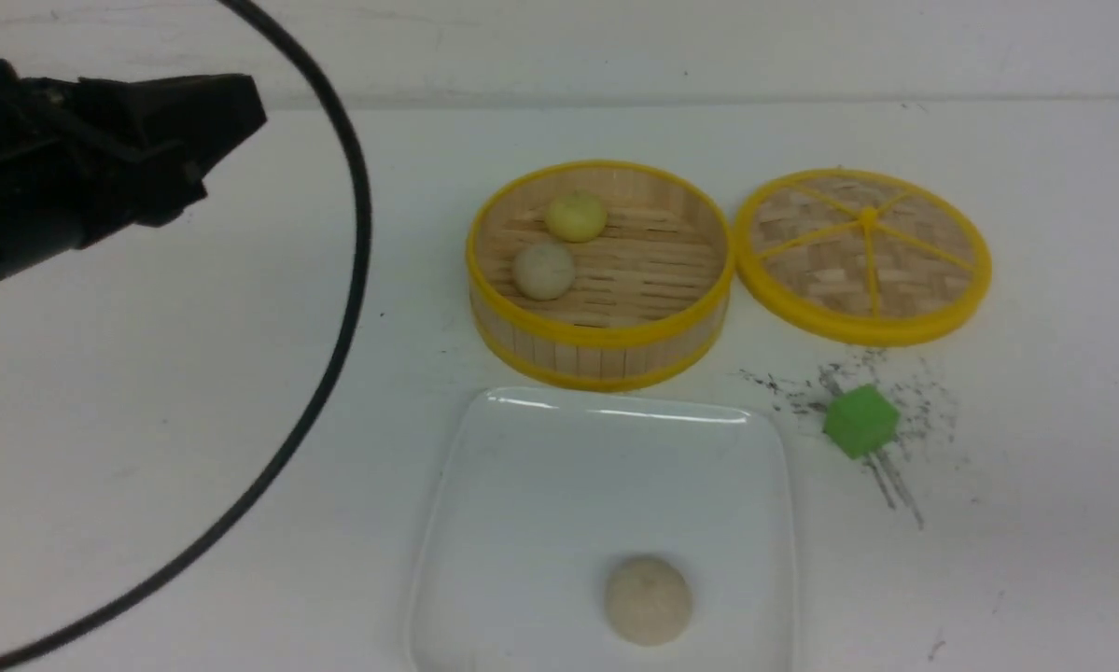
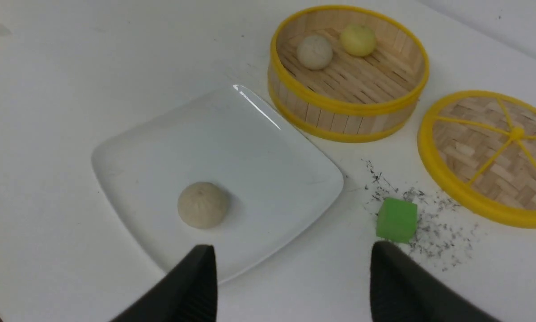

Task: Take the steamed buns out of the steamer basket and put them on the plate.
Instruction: Use the left arm to grab the steamed stuffed bun that is closest to it

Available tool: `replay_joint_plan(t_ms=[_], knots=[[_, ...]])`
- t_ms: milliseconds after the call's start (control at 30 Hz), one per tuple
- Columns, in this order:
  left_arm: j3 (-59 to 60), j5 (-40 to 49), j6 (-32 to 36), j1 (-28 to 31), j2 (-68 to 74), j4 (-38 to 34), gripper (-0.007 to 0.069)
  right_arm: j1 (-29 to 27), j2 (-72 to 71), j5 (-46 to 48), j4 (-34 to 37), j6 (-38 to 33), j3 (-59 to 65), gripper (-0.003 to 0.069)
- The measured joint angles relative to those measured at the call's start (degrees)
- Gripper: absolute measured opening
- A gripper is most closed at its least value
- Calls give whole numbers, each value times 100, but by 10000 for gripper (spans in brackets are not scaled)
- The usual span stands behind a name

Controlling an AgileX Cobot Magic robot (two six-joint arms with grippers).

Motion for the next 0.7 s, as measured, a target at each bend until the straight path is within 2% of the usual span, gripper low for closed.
replay_joint_plan(t_ms=[133, 267, 300, 433, 500, 633, 700], knots=[[-585, 154, 28, 0, 705, 210, 244, 0, -156, 98, -43, 0, 64, 459], [-1349, 498, -391, 0, 1429, 858, 244, 0, -176, 214, -43, 0, 64, 459], [-1687, 749, -521, 0, 1808, 1277, 244, 0, -176, 244, -43, 0, 64, 459], [-2194, 1244, -682, 0, 2412, 2006, 244, 0, -176, 313, -43, 0, 64, 459], [-2628, 1531, -1020, 0, 2844, 2610, 244, 0, -176, 429, -54, 0, 64, 459], [-3148, 1679, -1469, -56, 3240, 3309, 252, 0, -176, 586, -121, 0, 70, 459], [-3574, 1704, -1675, -246, 3524, 3884, 267, 0, -176, 639, -147, 0, 70, 459]])
